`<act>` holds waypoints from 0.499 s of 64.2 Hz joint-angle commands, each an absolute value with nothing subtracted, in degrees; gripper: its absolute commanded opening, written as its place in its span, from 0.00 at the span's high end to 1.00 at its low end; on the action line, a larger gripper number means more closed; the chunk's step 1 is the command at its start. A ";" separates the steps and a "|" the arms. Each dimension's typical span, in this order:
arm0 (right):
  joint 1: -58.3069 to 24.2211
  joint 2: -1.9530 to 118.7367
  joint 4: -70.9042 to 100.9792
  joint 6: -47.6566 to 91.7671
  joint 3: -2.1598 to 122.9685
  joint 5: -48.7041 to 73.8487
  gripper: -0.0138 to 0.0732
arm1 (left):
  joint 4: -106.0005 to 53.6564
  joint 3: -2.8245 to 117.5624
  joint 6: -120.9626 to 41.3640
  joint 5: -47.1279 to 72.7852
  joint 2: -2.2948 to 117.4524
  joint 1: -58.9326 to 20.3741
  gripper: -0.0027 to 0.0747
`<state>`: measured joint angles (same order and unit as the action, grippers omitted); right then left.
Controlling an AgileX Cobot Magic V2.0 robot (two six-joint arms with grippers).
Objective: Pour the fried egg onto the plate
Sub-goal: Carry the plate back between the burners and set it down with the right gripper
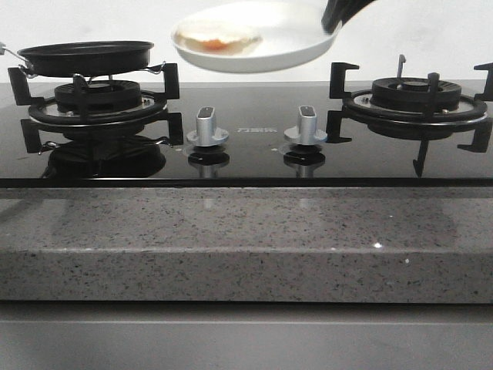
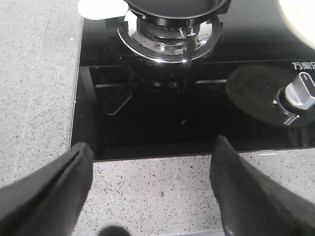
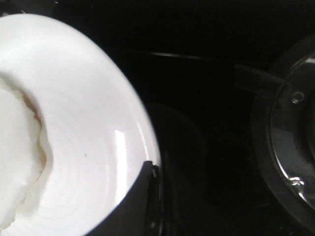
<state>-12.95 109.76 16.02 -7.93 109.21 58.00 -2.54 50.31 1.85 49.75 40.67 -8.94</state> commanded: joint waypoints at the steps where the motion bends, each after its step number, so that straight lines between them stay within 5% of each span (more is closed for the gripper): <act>1: -12.17 109.99 17.88 -12.09 113.34 57.00 0.92 | -2.63 51.75 2.28 46.26 40.49 -8.82 0.33; 19: -11.71 116.96 18.28 -19.62 115.32 59.89 0.91 | -2.63 51.75 2.28 46.26 40.49 -8.82 0.33; 32: -11.64 117.46 17.25 -20.49 115.32 60.54 0.70 | -2.63 51.75 2.28 46.26 40.49 -8.82 0.33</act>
<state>-11.89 121.21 16.56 -20.06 113.37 61.77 -2.54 50.31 1.85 49.75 40.67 -8.94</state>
